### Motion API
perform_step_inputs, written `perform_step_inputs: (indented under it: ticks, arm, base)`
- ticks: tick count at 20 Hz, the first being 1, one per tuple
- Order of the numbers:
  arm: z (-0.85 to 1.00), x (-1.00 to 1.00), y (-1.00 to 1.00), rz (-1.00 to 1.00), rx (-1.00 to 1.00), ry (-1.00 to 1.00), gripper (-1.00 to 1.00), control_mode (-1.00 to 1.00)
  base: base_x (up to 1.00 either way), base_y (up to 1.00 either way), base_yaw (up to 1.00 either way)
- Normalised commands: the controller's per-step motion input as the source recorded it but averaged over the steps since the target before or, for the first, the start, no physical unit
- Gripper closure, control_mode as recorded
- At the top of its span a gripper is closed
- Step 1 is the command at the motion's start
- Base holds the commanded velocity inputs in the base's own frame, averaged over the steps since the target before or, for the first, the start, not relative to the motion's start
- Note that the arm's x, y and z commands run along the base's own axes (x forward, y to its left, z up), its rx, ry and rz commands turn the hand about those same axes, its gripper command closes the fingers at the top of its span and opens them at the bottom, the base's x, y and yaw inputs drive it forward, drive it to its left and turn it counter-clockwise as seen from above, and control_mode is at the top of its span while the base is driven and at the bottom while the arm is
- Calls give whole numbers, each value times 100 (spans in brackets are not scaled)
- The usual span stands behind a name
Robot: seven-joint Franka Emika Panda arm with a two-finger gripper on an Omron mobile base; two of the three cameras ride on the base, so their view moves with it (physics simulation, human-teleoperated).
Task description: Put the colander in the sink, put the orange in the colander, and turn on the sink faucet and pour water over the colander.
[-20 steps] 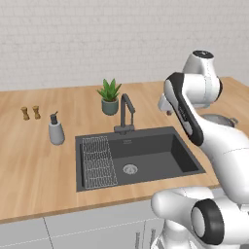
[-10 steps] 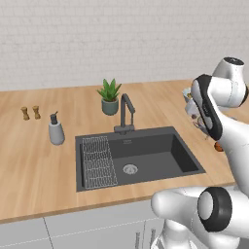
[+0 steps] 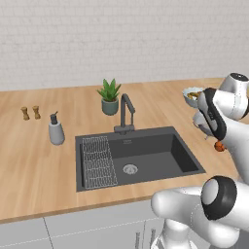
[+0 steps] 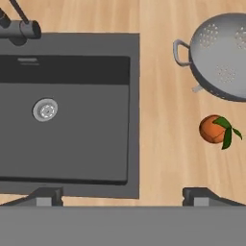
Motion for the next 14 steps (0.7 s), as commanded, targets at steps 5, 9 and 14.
perform_step_inputs:
  ticks: [5,9,14]
  arm:
    - [-26,30,-44,0,0,0,-100,-100]
    - [-13,33,-29,0,0,0,-100,-100]
    - [-2,39,-5,0,0,3,-100,-100]
  base:
    - [0,0,0]
    - [0,0,0]
    - [0,0,0]
